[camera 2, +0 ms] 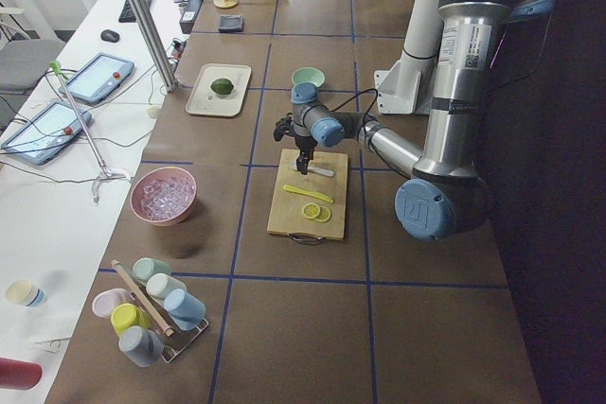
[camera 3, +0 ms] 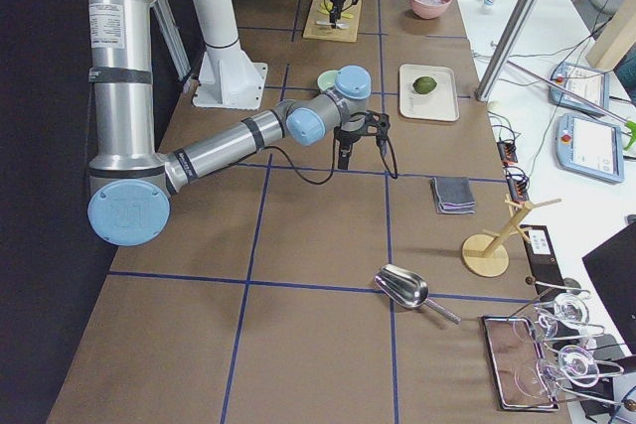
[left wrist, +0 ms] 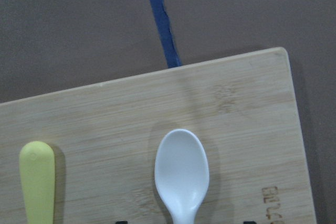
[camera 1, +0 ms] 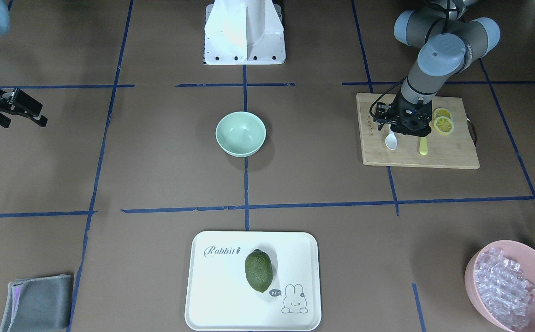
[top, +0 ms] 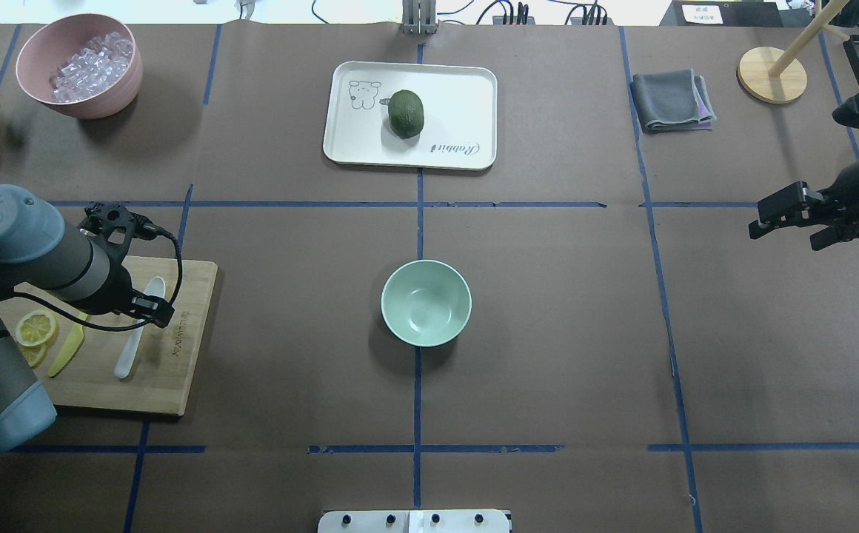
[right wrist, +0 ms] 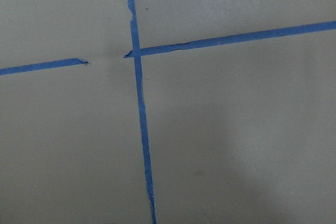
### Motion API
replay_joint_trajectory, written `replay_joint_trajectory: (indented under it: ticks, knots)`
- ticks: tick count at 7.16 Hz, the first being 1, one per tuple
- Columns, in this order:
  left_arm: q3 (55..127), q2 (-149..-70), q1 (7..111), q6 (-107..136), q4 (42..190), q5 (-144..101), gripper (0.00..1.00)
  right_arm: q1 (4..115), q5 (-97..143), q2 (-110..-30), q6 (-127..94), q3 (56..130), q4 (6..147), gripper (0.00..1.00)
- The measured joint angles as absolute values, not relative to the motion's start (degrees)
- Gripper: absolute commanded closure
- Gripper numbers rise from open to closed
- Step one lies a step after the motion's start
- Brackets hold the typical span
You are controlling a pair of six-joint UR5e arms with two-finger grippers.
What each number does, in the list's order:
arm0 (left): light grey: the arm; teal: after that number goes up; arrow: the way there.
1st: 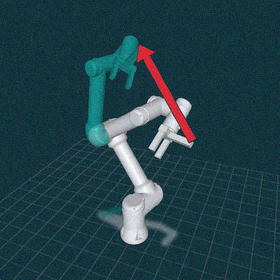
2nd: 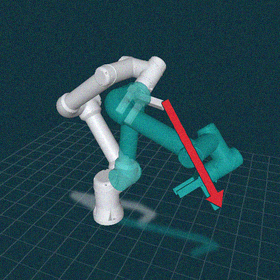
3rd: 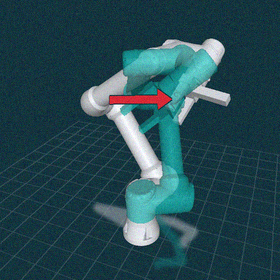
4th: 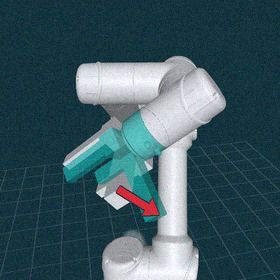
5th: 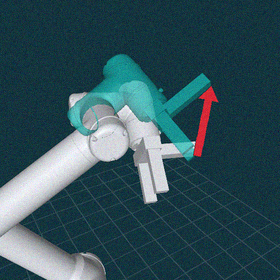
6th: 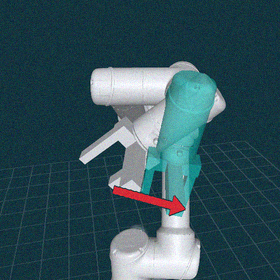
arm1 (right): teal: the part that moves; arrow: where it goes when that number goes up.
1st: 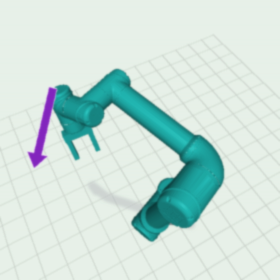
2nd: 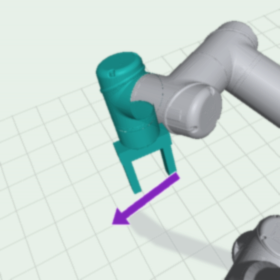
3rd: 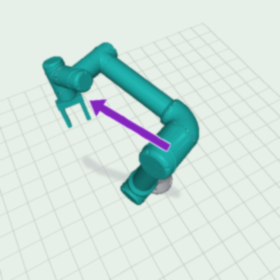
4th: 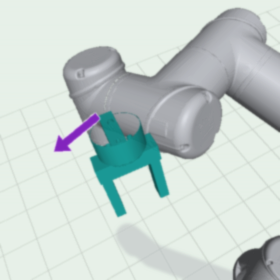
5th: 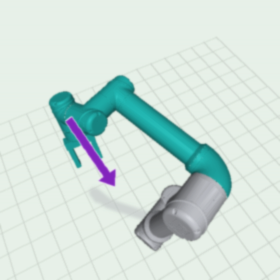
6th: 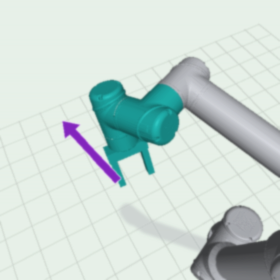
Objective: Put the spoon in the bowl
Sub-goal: 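Lower the left gripper over the white spoon on the cutting board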
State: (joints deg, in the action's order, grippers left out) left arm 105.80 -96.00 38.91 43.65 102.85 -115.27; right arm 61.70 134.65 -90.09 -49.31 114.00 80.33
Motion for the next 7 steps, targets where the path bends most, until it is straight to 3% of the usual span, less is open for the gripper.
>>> replay_joint_trajectory:
  ticks: [7]
  knots:
    - [105.67, -95.54, 38.76, 43.68, 102.72, -115.40, 0.43, 61.75, 134.71, -90.23, -49.30, 114.11, 80.33, 0.00]
